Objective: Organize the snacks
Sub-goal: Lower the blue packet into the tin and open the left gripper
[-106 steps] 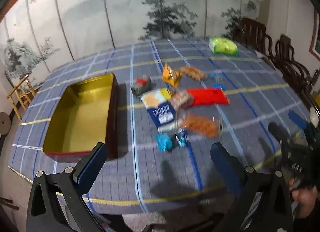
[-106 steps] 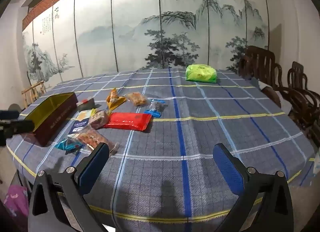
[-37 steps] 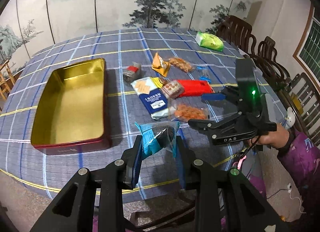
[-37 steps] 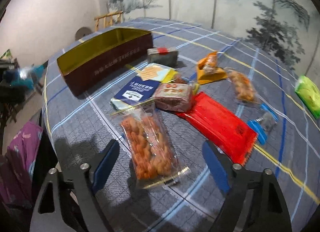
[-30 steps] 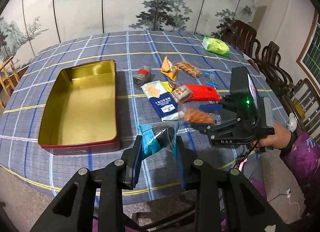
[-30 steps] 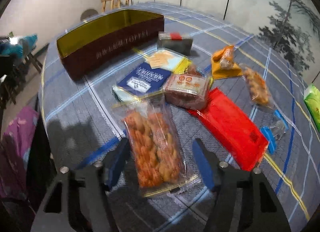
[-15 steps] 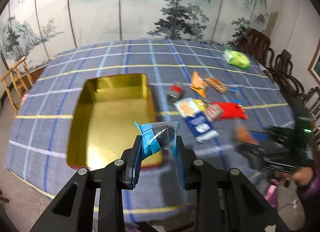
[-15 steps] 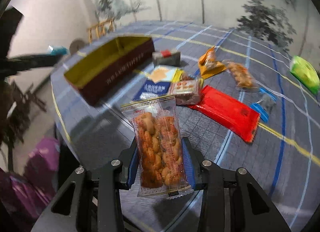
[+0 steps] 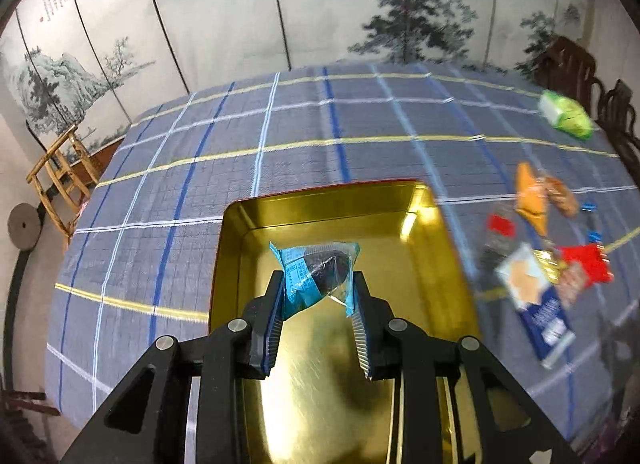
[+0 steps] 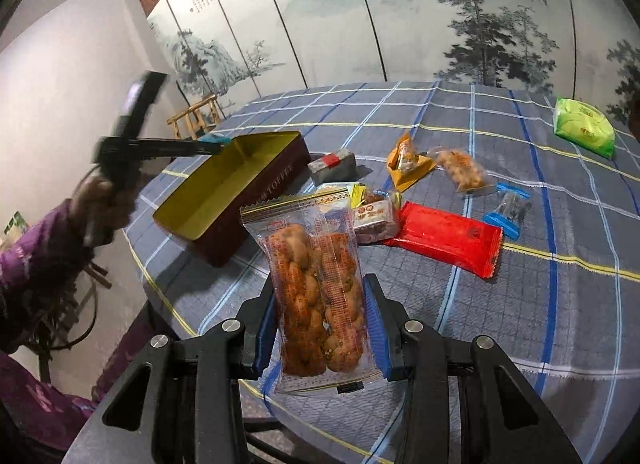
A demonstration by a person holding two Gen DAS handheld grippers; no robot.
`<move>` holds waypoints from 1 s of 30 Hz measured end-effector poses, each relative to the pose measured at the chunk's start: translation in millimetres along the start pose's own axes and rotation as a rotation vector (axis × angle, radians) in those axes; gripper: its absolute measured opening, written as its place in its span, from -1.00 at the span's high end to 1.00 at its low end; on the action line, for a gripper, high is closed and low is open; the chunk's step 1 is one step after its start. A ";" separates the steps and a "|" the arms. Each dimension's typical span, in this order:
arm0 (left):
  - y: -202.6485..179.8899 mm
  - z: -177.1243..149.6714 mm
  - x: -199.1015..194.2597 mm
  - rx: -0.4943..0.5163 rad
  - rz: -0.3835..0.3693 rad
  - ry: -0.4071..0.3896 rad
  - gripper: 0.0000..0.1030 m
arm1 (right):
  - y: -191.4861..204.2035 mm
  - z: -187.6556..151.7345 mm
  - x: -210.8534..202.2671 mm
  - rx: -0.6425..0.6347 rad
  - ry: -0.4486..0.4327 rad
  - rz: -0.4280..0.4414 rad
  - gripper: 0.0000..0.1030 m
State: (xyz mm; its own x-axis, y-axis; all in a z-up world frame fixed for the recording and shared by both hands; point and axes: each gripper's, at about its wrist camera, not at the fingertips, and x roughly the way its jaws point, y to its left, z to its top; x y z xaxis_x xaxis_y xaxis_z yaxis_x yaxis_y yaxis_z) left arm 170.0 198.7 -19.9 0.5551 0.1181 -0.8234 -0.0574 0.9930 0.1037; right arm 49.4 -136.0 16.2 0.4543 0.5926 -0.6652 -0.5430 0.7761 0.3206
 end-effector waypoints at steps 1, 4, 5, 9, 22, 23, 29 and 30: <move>2.5 3.1 7.5 -0.004 0.004 0.008 0.47 | -0.7 -0.2 -0.3 0.005 -0.002 0.001 0.21; 7.0 11.7 26.7 -0.001 0.027 0.020 0.46 | -0.5 0.2 -1.7 0.018 -0.007 0.000 0.21; 7.5 13.6 31.6 0.001 0.030 0.026 0.46 | -0.7 0.3 -2.2 0.023 -0.008 0.003 0.21; 12.1 19.0 52.0 -0.003 0.054 0.054 0.46 | -1.1 0.9 -3.0 0.038 -0.008 0.010 0.21; 18.3 18.9 65.3 0.014 0.109 0.044 0.19 | 7.4 10.9 3.6 0.050 -0.003 0.023 0.21; 19.7 18.4 62.2 0.006 0.106 0.042 0.18 | 7.9 12.5 4.5 0.050 -0.004 0.026 0.21; 18.3 3.9 4.6 -0.029 0.071 -0.091 -0.13 | 18.0 35.5 14.4 0.054 -0.010 0.072 0.21; 18.1 -3.4 -12.8 -0.048 0.060 -0.136 -0.21 | 22.1 43.3 18.6 0.047 -0.010 0.084 0.21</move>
State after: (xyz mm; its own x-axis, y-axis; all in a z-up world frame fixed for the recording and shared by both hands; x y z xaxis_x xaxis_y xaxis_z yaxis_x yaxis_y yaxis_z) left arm 159.1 215.2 -9.4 0.6566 0.1779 -0.7330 -0.1317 0.9839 0.1208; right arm 76.4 -98.5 40.1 0.4156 0.6582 -0.6277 -0.5461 0.7325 0.4065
